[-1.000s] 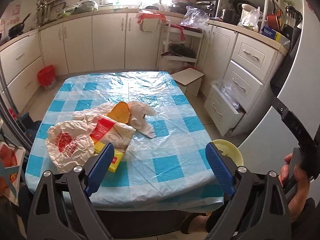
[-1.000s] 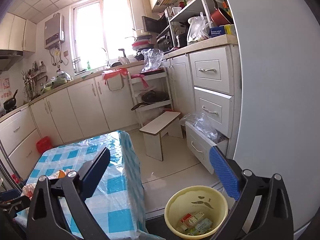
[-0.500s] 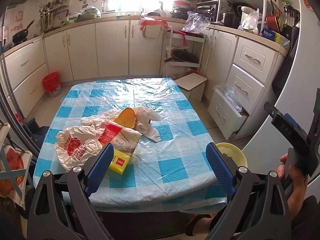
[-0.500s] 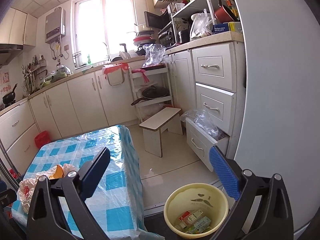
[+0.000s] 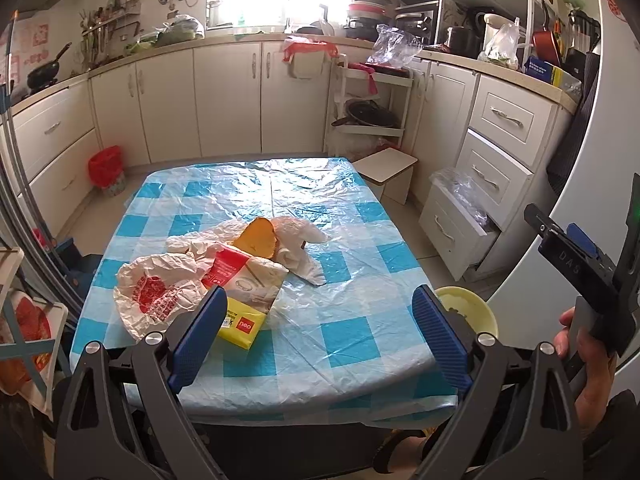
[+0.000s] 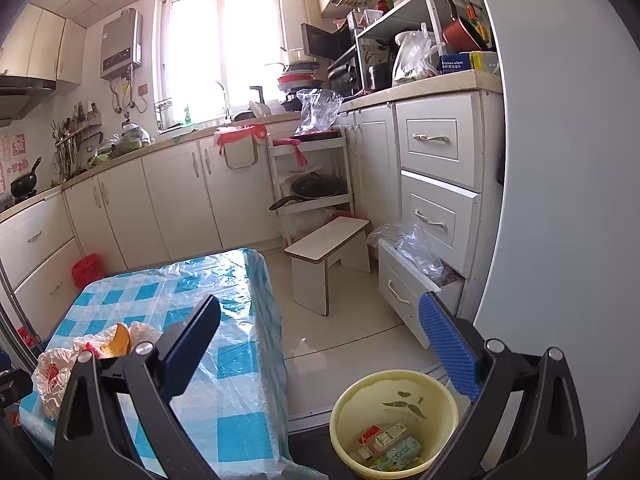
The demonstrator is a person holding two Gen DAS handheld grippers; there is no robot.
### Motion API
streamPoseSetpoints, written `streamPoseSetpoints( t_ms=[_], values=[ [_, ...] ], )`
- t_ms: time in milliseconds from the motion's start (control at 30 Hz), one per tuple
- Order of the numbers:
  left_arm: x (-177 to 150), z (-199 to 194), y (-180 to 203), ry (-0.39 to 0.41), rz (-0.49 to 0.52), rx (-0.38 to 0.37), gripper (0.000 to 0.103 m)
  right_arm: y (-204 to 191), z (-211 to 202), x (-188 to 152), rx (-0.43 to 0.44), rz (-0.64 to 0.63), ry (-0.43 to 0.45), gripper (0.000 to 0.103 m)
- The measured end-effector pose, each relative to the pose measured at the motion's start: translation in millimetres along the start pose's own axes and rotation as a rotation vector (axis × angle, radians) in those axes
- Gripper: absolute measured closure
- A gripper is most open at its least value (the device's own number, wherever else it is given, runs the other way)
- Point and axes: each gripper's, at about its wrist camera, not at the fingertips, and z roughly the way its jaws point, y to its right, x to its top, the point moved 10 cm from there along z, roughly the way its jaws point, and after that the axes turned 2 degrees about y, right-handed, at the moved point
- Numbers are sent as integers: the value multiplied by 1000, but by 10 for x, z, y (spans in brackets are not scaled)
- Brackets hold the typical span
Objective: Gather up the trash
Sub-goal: 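Move both grippers back toward the trash on the table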
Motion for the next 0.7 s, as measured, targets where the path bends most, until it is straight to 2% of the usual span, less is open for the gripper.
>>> streamPoseSetpoints(
  t_ms=[700],
  values=[
    [-35, 12, -56, -6, -3, 7, 13, -147, 56, -47, 41, -38, -31, 8]
  ],
)
